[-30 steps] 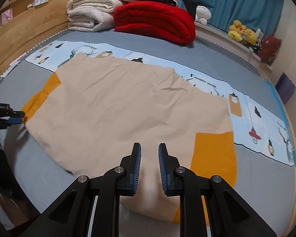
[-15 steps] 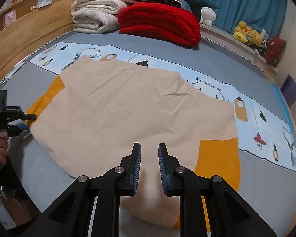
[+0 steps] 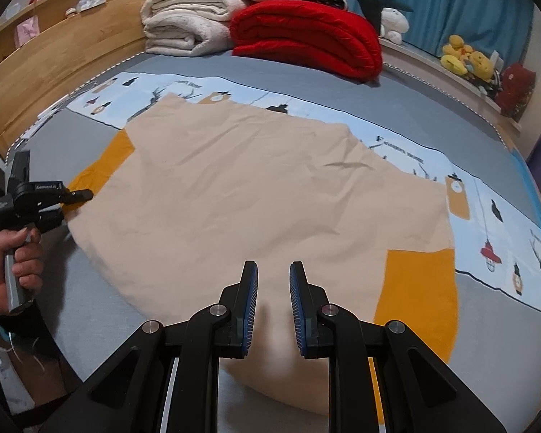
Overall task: Fold large clothes
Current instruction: 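Lift the side edge with the left tool and fold it across the jacket body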
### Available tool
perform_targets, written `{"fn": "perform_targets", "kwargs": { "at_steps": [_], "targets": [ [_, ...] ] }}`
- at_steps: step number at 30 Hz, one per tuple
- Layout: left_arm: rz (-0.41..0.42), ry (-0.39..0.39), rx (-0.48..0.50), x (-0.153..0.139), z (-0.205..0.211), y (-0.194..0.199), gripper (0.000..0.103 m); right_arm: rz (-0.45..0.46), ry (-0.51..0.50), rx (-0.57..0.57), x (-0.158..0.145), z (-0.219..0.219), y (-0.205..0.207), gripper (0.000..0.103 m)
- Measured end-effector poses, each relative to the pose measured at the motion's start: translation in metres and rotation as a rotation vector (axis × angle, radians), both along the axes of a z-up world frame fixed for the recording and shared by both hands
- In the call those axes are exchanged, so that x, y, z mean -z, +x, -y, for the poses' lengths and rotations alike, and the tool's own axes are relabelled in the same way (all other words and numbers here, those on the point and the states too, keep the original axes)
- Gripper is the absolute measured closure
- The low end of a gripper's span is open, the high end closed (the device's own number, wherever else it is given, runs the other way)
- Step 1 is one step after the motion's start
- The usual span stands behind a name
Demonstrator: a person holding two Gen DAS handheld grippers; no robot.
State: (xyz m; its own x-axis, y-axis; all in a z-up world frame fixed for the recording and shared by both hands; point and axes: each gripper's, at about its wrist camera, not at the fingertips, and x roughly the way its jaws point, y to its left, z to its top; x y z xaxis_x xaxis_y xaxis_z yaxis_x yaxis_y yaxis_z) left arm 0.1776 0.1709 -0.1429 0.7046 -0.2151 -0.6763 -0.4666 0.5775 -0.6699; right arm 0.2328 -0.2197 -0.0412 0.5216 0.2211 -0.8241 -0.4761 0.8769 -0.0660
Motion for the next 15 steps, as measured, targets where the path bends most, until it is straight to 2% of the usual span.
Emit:
{"fn": "perform_targets", "kwargs": {
  "at_steps": [3,7,11,13,15],
  "targets": [
    [0.007,0.057,0.01,-0.024,0.002,-0.005,0.095,-0.003,-0.001,-0.021,0.002,-0.009,-0.001,0.083],
    [0.027,0.245,0.014,-0.068,0.007,-0.023,0.098,-0.011,0.028,-0.067,0.002,-0.021,-0.005,0.083],
    [0.054,0.44,0.059,-0.105,0.021,-0.037,0.099,-0.117,0.118,-0.145,0.011,-0.04,-0.01,0.083],
    [0.073,0.484,0.089,-0.115,0.032,-0.041,0.099,-0.172,0.141,-0.182,0.02,-0.052,-0.013,0.083],
    [0.084,0.529,0.119,-0.125,0.046,-0.042,0.099,-0.229,0.113,-0.215,0.038,-0.066,-0.015,0.083]
  ]
}}
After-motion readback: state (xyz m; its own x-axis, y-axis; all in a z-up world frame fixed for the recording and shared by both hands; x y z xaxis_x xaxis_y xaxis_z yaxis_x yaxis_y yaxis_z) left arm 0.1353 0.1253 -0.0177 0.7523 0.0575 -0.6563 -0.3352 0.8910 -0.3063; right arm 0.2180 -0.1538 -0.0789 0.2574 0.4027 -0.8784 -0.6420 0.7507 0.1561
